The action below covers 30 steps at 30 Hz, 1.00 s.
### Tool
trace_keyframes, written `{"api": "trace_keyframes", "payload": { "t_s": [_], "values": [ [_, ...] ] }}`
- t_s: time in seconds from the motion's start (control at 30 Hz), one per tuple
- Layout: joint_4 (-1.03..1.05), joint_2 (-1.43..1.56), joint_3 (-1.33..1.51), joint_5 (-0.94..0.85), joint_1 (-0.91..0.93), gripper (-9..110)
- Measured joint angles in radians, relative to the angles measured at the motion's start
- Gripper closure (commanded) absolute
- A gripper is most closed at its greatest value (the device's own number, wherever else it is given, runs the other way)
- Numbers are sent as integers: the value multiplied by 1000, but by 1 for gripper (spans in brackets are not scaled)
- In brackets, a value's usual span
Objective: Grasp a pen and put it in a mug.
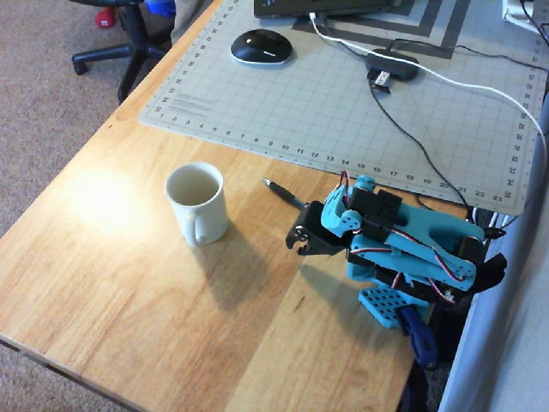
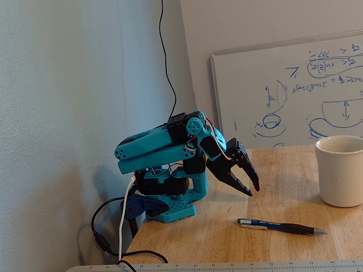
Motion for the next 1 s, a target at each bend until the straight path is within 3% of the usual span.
{"api": "trace_keyframes", "payload": {
  "t_s": [0.67,1.0],
  "values": [
    [2,2,0,11,0,95],
    [0,-199,-132,396,25,95]
  ]
}}
